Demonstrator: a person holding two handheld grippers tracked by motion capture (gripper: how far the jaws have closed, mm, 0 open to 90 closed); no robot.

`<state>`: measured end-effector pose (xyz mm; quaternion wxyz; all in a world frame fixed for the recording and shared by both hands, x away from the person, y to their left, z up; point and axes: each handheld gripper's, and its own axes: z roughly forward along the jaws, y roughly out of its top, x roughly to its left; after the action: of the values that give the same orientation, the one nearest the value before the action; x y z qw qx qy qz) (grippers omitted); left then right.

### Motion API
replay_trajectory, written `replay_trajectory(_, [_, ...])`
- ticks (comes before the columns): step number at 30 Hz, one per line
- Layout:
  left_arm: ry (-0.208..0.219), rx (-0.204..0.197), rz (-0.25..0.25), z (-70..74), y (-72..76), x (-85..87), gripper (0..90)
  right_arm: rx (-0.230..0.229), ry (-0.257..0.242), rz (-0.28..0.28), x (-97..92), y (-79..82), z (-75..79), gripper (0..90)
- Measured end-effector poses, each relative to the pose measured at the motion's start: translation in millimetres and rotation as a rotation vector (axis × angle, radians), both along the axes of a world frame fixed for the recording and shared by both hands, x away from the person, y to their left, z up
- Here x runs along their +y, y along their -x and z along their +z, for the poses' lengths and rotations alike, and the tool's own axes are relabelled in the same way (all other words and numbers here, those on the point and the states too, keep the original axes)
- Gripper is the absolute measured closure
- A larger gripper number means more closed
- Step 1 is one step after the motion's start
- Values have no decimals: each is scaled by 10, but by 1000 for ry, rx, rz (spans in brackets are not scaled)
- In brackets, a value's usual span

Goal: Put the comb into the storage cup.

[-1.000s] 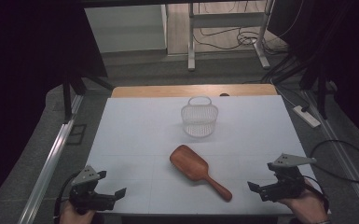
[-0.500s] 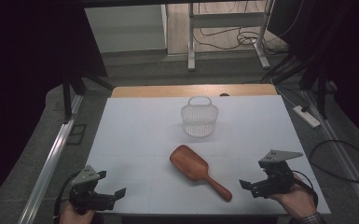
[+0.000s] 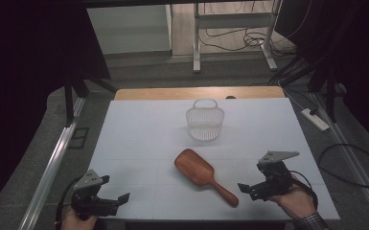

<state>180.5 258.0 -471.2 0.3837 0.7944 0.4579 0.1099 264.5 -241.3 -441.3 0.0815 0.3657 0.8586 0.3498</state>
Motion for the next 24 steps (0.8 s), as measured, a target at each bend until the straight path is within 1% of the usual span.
replay_trajectory(8, [-3,3,-3,-1,-2,-5,21,-11,9,32,107,-20,-29,0])
replay_trajectory(12, [-6,2,-2,-1,-1,-7,21,2,26,45,175,-34,-37,0])
replay_trajectory(16, [-6,3,-3,0,-1,-7,21,-4,46,49,225,-33,-44,0])
replay_trajectory(24, [-2,2,-4,-1,0,-3,22,-5,56,64,329,-63,-60,0])
